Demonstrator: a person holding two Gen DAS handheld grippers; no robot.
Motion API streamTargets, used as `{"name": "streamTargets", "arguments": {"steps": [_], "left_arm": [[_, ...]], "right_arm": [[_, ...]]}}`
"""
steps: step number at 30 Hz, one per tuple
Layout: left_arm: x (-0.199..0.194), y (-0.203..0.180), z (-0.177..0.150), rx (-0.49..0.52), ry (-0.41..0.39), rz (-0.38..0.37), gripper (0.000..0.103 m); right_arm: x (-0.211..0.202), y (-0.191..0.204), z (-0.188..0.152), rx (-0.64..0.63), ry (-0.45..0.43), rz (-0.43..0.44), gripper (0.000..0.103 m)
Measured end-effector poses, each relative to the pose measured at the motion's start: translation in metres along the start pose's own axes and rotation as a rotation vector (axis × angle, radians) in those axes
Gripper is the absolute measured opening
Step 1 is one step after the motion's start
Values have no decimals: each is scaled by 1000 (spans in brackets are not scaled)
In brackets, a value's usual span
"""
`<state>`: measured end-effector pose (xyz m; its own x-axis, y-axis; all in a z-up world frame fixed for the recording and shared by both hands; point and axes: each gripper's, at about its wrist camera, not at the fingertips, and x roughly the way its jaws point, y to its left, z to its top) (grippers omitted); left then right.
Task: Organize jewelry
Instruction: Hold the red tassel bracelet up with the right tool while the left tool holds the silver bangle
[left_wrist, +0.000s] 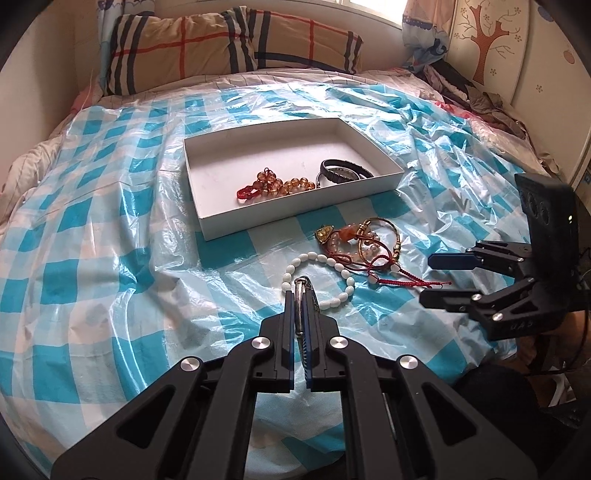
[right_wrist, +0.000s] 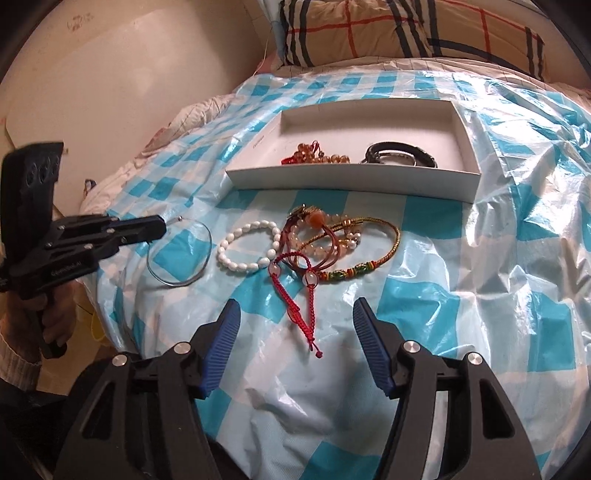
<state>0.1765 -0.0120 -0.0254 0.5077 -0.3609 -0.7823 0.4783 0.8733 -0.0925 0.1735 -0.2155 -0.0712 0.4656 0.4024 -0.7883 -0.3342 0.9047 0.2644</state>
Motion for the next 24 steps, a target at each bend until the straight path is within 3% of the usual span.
{"name": "streamTargets", "arguments": {"steps": [2,4,6,8,16,24], "left_arm": [[1,-1,1,2,0,0,4],[2,-3,1,9,1,4,4],[3,-4,1,12,1,6,4],[2,-4,1,12,1,10,4],[2,-4,0,32,1,38,4],[4,-4,0,40,4,51,4]], "right_arm": [[8,4,-3,-27,11,-25,61],[7,3,-4,-18,4,-12,47],[4,-3,-5,14,-1,15,19],[0,-9,-7,50,-7,43,9],[-21,-21,-13,150,-61,114,6],[-37,-22,-8,172,-110,157,6]]}}
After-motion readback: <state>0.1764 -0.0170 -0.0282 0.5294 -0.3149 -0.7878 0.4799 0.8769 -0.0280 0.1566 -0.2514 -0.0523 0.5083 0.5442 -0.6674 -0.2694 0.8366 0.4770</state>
